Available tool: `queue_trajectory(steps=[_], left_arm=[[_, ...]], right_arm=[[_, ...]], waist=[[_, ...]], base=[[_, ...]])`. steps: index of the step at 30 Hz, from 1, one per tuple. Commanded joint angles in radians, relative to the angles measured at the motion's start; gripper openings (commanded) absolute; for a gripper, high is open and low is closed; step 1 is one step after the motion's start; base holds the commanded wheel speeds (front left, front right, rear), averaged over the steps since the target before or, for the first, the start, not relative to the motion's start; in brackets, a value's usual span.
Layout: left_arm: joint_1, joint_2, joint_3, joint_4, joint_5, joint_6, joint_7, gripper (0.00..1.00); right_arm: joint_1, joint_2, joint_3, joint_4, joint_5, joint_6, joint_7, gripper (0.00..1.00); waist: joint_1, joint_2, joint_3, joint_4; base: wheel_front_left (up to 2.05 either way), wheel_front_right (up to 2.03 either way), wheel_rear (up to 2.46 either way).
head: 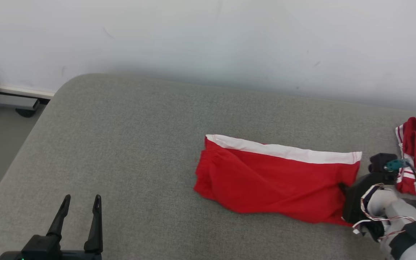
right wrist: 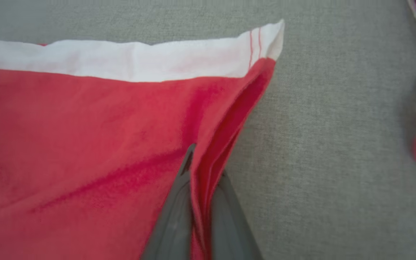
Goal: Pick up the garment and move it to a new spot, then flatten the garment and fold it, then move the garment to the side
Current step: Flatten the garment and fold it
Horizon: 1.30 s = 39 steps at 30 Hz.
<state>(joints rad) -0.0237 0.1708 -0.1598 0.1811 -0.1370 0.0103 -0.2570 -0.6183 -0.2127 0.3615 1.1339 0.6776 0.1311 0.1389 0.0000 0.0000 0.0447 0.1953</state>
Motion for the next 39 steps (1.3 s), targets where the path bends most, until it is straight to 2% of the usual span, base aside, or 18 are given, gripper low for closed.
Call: queue_trajectory(steps=[1,6,10,15,19,24,29,37,39], left_arm=[[0.006,0.005,-0.001,-0.004,-0.003,0.005,-0.005,1.0],[0.015,0.005,-0.005,-0.007,-0.006,0.007,-0.006,1.0],[0.017,0.004,-0.008,-0.004,-0.01,0.01,-0.007,1.0],[0.011,0.003,-0.015,-0.006,-0.012,0.011,-0.008,1.0],[0.002,-0.002,-0.026,0.004,-0.016,0.006,-0.007,1.0],[-0.004,-0.007,-0.036,0.011,-0.018,0.004,-0.008,1.0],[0.003,-0.015,-0.05,0.003,-0.013,0.011,-0.008,1.0],[-0.018,-0.024,-0.068,0.028,-0.019,-0.004,-0.009,1.0],[-0.025,-0.035,-0.079,0.034,-0.018,-0.008,-0.009,1.0]], right_arm=[[0.01,-0.03,0.006,-0.003,0.009,-0.001,-0.009,0.0],[0.007,-0.082,0.042,-0.027,0.032,-0.001,-0.011,0.0],[0.008,-0.094,0.067,-0.081,0.082,-0.001,0.012,0.0],[0.02,-0.09,0.095,-0.213,0.22,-0.001,0.102,0.0],[0.032,-0.12,0.135,-0.385,0.373,-0.001,0.176,0.0],[0.038,-0.115,0.159,-0.456,0.452,-0.001,0.195,0.0],[0.03,-0.095,0.178,-0.471,0.492,-0.001,0.179,0.0],[-0.026,-0.03,0.215,-0.415,0.523,-0.001,0.127,0.0],[-0.059,-0.016,0.233,-0.362,0.516,-0.001,0.108,0.0]], waist=[[0.0,0.0,-0.01,-0.01],[0.0,0.0,-0.015,-0.026],[0.0,0.0,-0.014,-0.036],[0.0,0.0,-0.013,-0.042],[0.0,0.0,-0.016,-0.032],[0.0,0.0,-0.021,-0.01],[0.0,0.0,-0.029,0.021],[0.0,0.0,-0.032,0.09],[0.0,0.0,-0.03,0.128]], base=[[0.0,0.0,0.0],[0.0,0.0,0.0],[0.0,0.0,0.0],[0.0,0.0,0.0],[0.0,0.0,0.0],[0.0,0.0,0.0],[0.0,0.0,0.0],[0.0,0.0,0.0],[0.0,0.0,0.0]])
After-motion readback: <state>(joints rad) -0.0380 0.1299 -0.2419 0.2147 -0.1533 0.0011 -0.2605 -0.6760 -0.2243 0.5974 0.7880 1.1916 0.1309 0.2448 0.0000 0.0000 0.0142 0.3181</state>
